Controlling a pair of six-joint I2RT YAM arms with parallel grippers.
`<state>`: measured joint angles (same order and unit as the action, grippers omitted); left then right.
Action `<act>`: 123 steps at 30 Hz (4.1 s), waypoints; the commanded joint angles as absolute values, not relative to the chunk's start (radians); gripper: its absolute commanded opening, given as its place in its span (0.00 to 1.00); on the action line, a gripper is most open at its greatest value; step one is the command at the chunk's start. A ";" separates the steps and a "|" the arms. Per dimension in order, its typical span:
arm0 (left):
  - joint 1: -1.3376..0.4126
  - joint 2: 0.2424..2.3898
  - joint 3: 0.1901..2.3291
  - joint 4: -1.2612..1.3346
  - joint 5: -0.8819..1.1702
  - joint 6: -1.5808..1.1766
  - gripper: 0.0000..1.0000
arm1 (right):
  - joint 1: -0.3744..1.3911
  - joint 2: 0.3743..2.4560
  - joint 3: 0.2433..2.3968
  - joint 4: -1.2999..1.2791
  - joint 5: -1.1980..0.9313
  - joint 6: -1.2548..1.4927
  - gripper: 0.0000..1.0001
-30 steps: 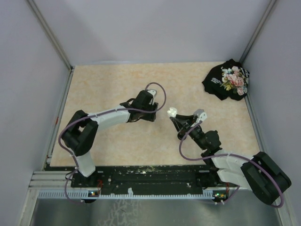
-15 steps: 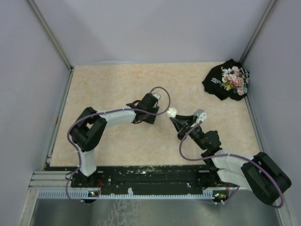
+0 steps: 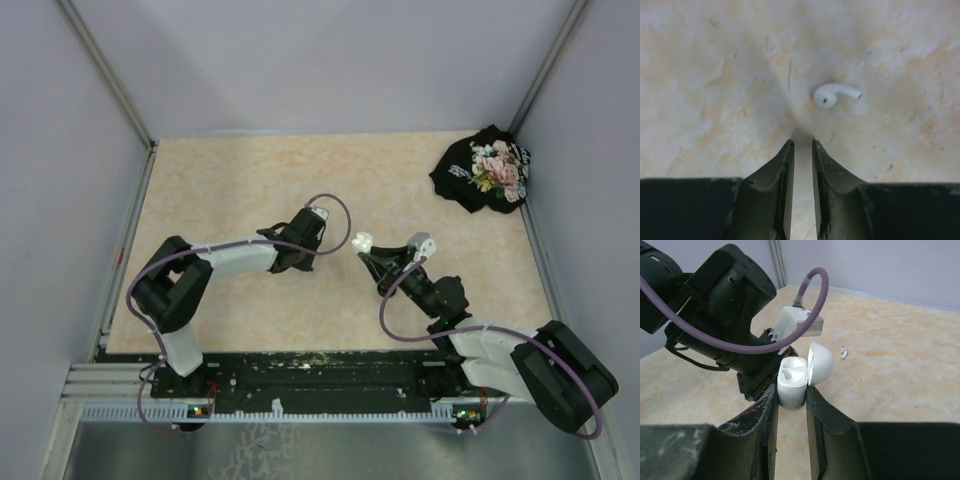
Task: Insert the wireless bluetooth earbuds into the charging case
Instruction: Pick up the earbud from the center of the board.
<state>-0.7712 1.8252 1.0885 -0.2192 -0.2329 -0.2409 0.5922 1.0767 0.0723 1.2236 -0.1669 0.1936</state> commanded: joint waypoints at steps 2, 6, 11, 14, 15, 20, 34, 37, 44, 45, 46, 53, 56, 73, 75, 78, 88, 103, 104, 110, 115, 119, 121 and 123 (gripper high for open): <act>-0.775 1.706 0.979 -0.349 -0.279 -0.283 0.25 | 0.586 1.086 0.104 1.271 -0.197 0.195 0.00; -0.775 1.614 0.913 -0.350 -0.258 -0.314 0.29 | 0.586 1.094 0.107 1.273 -0.207 0.198 0.00; -0.775 1.587 0.917 -0.277 -0.190 -0.334 0.37 | 0.586 1.100 0.108 1.277 -0.209 0.200 0.00; -0.774 1.626 0.981 -0.239 -0.166 -0.318 0.44 | 0.586 1.098 0.106 1.283 -0.206 0.199 0.00; -0.774 1.650 1.012 -0.239 -0.166 -0.312 0.47 | 0.586 1.098 0.106 1.283 -0.207 0.199 0.00; -0.775 1.783 1.162 -0.254 -0.220 -0.278 0.61 | 0.586 1.095 0.104 1.283 -0.206 0.199 0.00; -0.776 1.964 1.319 -0.358 -0.297 -0.245 0.71 | 0.586 1.086 0.103 1.279 -0.207 0.198 0.00; -0.781 1.957 1.291 -0.373 -0.298 -0.257 0.71 | 0.586 1.088 0.104 1.279 -0.208 0.198 0.00; -0.782 1.875 1.200 -0.390 -0.358 -0.263 0.70 | 0.586 1.092 0.106 1.280 -0.212 0.201 0.00; -0.782 1.866 1.193 -0.393 -0.364 -0.262 0.69 | 0.586 1.093 0.106 1.279 -0.214 0.201 0.00; -0.781 1.860 1.190 -0.396 -0.372 -0.263 0.67 | 0.586 1.094 0.106 1.281 -0.215 0.201 0.00; -0.773 1.837 1.179 -0.394 -0.380 -0.251 0.62 | 0.586 1.095 0.106 1.283 -0.218 0.202 0.00; -0.773 1.823 1.185 -0.380 -0.345 -0.227 0.59 | 0.586 1.093 0.106 1.284 -0.223 0.204 0.00; -0.769 1.915 1.316 -0.357 -0.243 -0.230 0.40 | 0.586 1.095 0.106 1.281 -0.219 0.204 0.00; -0.767 1.928 1.323 -0.360 -0.238 -0.233 0.39 | 0.586 1.094 0.106 1.280 -0.218 0.204 0.00; -0.766 1.940 1.325 -0.366 -0.233 -0.235 0.38 | 0.586 1.097 0.107 1.279 -0.215 0.204 0.00; -0.763 1.981 1.351 -0.395 -0.219 -0.239 0.31 | 0.586 1.099 0.109 1.279 -0.220 0.208 0.00; -0.749 1.993 1.326 -0.403 -0.194 -0.261 0.22 | 0.586 1.090 0.110 1.271 -0.219 0.203 0.00; -0.747 1.991 1.321 -0.399 -0.192 -0.262 0.19 | 0.586 1.094 0.110 1.272 -0.219 0.202 0.00; -0.733 1.939 1.282 -0.366 -0.176 -0.271 0.13 | 0.586 1.111 0.114 1.288 -0.231 0.203 0.00; -0.715 1.841 1.199 -0.292 -0.155 -0.275 0.10 | 0.587 1.116 0.122 1.270 -0.237 0.191 0.00; -0.693 1.769 1.129 -0.225 -0.133 -0.278 0.08 | 0.586 1.144 0.129 1.281 -0.249 0.188 0.00; -0.685 1.728 1.084 -0.176 -0.114 -0.282 0.06 | 0.587 1.156 0.131 1.295 -0.260 0.189 0.00; -0.679 1.684 1.043 -0.128 -0.087 -0.290 0.05 | 0.589 1.168 0.142 1.283 -0.266 0.186 0.00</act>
<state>-0.6930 1.7771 1.1030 -0.2550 -0.1467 -0.2703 0.5922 1.1500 0.0883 1.2304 -0.2379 0.2008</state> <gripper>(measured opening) 0.212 0.247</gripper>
